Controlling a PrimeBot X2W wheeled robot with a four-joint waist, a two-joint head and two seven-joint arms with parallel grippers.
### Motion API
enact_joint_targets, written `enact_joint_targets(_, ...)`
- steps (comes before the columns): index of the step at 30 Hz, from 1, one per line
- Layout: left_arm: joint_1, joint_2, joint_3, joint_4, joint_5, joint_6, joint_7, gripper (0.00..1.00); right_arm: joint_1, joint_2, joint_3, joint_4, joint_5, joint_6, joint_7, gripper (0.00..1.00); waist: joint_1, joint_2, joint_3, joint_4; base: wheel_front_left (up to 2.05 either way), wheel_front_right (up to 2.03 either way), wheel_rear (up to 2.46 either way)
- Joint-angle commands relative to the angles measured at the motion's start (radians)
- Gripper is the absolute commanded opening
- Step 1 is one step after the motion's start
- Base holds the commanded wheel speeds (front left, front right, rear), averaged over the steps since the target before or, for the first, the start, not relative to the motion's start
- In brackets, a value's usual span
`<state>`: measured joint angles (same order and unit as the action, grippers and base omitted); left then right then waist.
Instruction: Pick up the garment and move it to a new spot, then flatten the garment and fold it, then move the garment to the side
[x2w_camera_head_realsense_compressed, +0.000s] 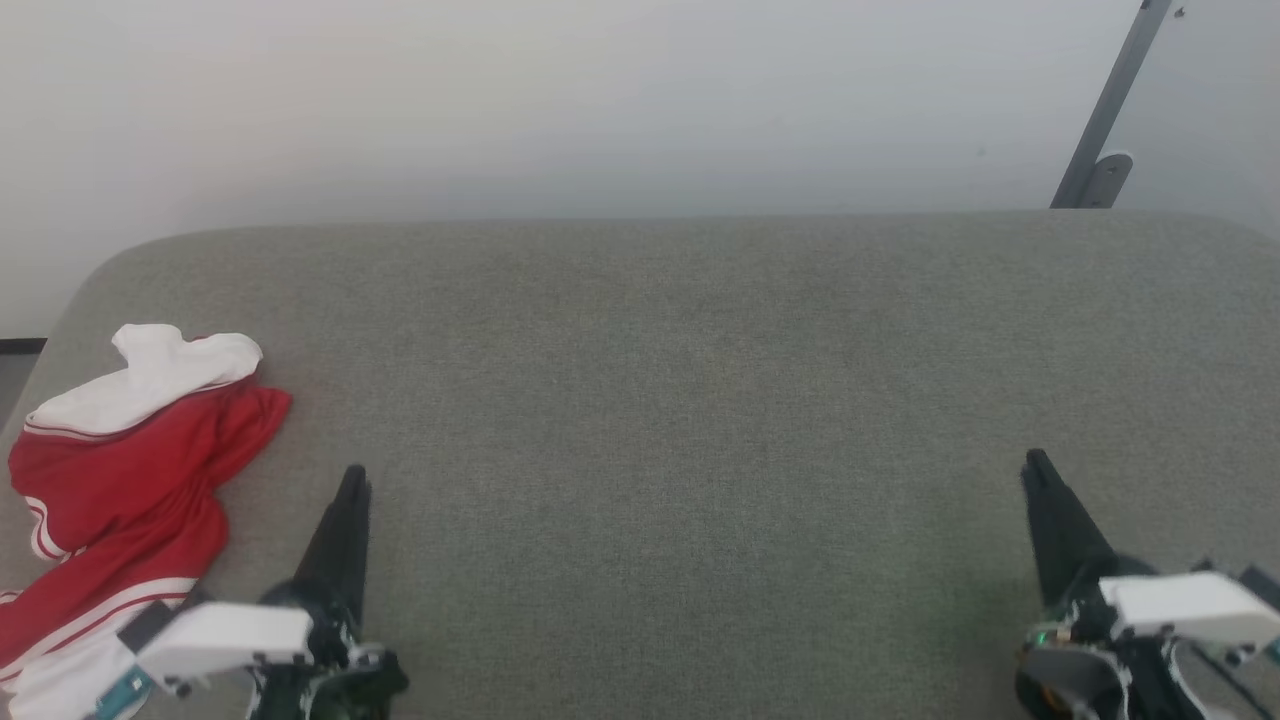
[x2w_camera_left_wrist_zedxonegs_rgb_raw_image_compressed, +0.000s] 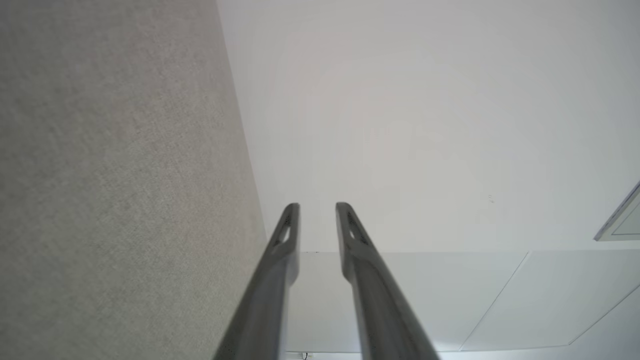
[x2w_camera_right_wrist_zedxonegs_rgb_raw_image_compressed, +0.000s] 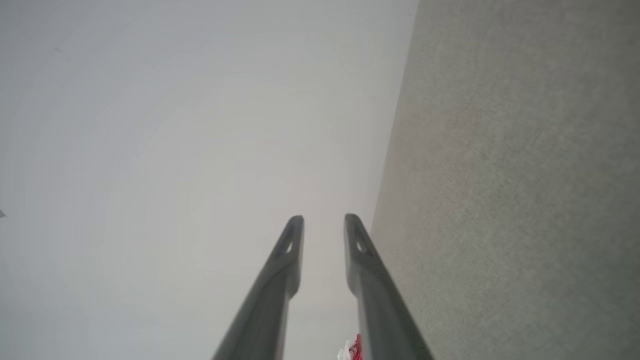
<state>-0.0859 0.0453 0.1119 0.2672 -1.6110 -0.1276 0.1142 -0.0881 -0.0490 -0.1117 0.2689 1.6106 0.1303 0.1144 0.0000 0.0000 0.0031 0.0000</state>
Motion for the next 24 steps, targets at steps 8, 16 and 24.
enact_joint_targets(8, 0.02, -0.002, -0.009, -0.003, -0.008, 0.0, -0.008, 1.0, 0.01, 0.002, 0.023, 0.005, -0.012, 0.0, -0.019, 1.0, 0.0, 0.0, -0.001, -0.002, 0.0, 0.0, 0.0)
enact_joint_targets(16, 0.028, 0.005, -0.021, -0.025, -0.004, 0.002, -0.023, 1.0, -0.004, -0.008, 0.055, 0.008, -0.042, 0.0, -0.051, 1.0, 0.0, 0.0, -0.003, -0.005, 0.0, 0.0, 0.0)
enact_joint_targets(24, 0.035, 0.038, -0.045, -0.041, 0.072, 0.015, -0.07, 1.0, -0.029, -0.043, 0.111, 0.022, -0.152, 0.0, -0.099, 1.0, 0.0, 0.0, -0.007, -0.01, 0.0, 0.0, 0.0)
